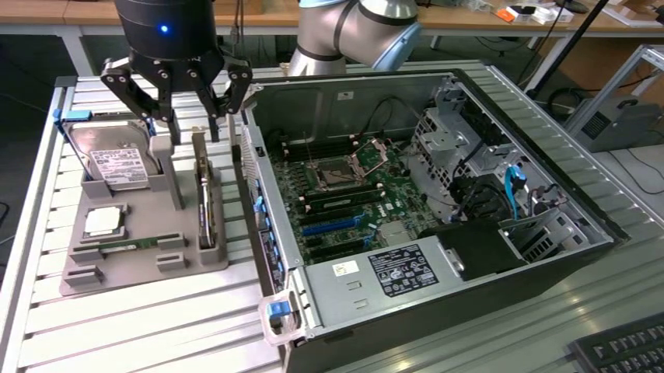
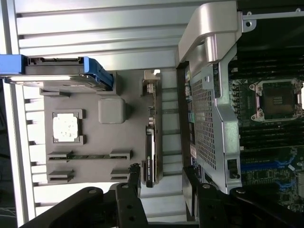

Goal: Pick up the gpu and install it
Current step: 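Pick up the gpu and move the gpu toward the slot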

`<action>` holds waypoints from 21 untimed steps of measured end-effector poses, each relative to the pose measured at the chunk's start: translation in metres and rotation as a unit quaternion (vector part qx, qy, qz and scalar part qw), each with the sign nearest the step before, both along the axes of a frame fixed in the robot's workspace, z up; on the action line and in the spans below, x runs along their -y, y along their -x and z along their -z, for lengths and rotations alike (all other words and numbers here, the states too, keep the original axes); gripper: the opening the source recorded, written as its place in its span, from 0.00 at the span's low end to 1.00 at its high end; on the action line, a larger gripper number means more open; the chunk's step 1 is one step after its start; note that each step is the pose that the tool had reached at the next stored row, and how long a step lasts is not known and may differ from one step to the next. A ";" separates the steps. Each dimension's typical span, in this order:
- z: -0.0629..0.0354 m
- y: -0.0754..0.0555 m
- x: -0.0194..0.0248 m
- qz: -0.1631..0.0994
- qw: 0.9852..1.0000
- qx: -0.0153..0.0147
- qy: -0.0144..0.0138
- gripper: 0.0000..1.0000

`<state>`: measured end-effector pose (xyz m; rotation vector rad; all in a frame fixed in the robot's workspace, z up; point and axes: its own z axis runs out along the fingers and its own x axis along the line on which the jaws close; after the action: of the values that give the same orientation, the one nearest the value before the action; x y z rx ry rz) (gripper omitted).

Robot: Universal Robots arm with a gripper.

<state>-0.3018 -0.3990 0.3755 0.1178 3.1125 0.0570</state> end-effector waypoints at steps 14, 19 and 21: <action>0.0117 0.000 0.0000 0.000 1.000 0.000 0.004 0.48; 0.0186 0.001 0.0000 0.000 1.000 0.000 0.006 0.48; 0.0199 0.001 0.0000 0.000 1.000 0.000 0.006 0.48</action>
<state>-0.3027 -0.3989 0.3556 0.1175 3.1123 0.0375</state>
